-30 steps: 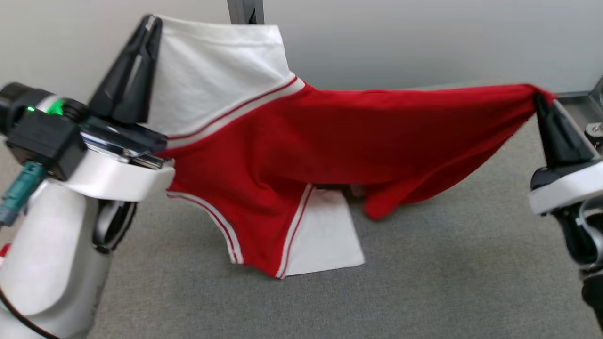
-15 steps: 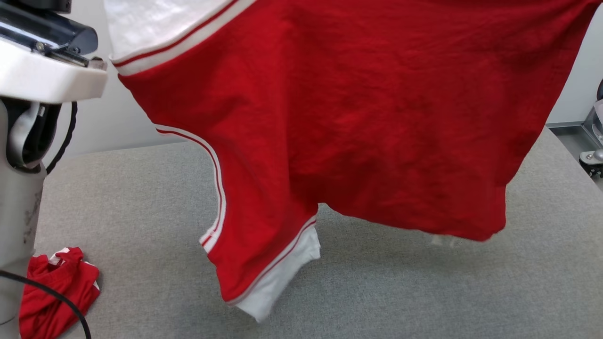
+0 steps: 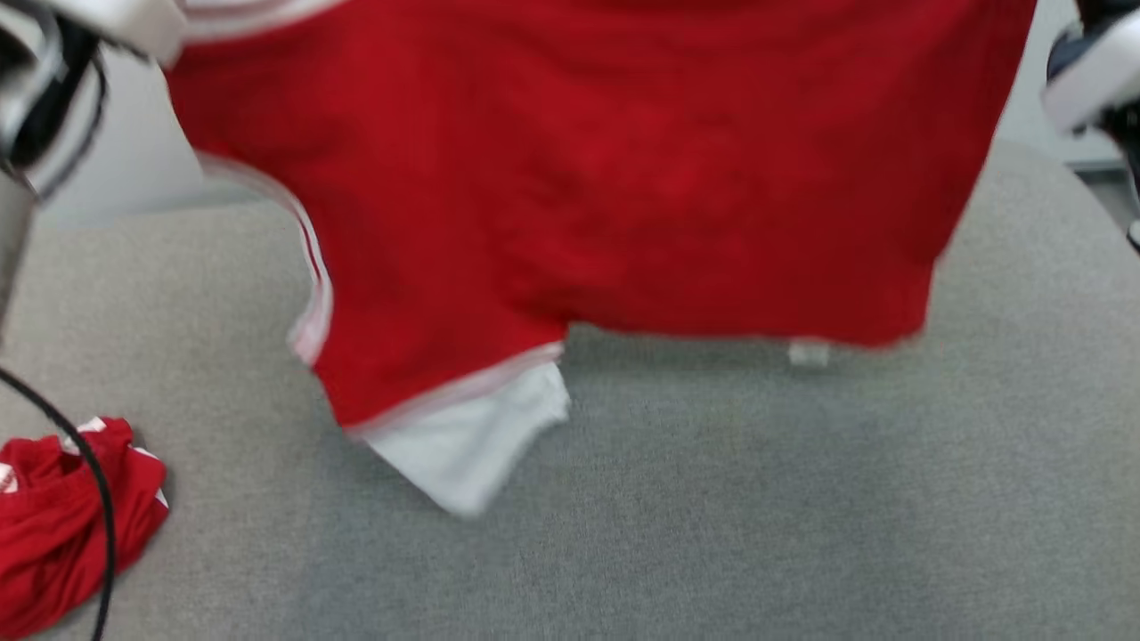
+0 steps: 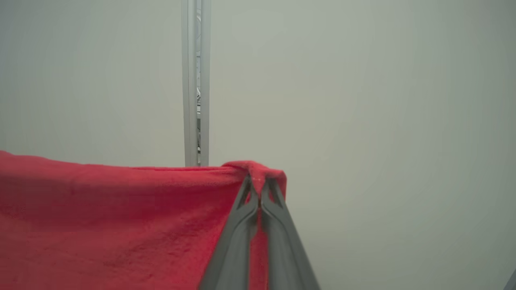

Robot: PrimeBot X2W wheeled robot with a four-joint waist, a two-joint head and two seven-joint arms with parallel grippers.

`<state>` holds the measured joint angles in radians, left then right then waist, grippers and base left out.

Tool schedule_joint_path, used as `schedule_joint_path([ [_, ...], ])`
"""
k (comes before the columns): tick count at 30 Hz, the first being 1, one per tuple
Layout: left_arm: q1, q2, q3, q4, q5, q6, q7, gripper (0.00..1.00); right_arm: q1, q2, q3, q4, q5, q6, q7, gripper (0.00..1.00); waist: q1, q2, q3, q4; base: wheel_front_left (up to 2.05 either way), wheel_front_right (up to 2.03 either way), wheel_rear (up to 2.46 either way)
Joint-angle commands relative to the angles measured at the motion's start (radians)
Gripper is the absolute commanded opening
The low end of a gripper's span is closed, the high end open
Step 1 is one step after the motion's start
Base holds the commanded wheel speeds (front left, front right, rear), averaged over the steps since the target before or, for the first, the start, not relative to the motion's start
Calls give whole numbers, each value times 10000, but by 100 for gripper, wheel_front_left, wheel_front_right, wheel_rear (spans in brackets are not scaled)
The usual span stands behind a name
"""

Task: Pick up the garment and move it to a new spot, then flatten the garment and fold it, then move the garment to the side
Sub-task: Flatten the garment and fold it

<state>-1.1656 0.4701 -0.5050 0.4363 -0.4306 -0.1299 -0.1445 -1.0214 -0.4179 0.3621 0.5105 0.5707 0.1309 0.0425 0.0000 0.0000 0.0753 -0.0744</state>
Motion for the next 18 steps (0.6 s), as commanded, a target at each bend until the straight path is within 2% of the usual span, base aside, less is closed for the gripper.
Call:
schedule_joint_path([
  [1, -619, 17, -310, 389, 138, 2, -86, 0, -556, 129, 114, 387, -178, -3, -183, 0, 0, 0, 1091, -2, 0, 0, 0],
  [6, -3546, -288, -1129, 2159, 767, 2, -526, 0, -3287, 784, 339, 2209, -684, -3, -730, 0, 0, 0, 3171, 60, 0, 0, 0],
  [7, -3546, -288, -1129, 2159, 767, 2, -526, 0, -3287, 784, 339, 2209, -684, -3, -730, 0, 0, 0, 3171, 60, 0, 0, 0],
  [10, -5219, -470, -1451, 3089, 1495, 44, -892, 0, -4859, 1011, 247, 3144, -1156, -3, -1572, 0, 0, 0, 4406, 59, 0, 0, 0],
  [12, -6240, -596, -1560, 3468, 1988, 250, -1079, 0, -5766, 1111, 205, 3699, -1485, -3, -2170, 0, 0, 0, 5082, 61, 0, 0, 0],
  [14, -6978, -715, -1582, 3623, 2369, 483, -1188, 0, -6504, 1179, 105, 4181, -1702, -3, -2632, 0, 0, 0, 5596, 88, 0, 0, 0],
  [18, -7591, -743, -1231, 2553, 2626, 655, -1197, 0, -7308, 1113, 162, 4821, -2012, -3, -3017, 0, 0, 0, 6368, 246, 0, 0, 0],
])
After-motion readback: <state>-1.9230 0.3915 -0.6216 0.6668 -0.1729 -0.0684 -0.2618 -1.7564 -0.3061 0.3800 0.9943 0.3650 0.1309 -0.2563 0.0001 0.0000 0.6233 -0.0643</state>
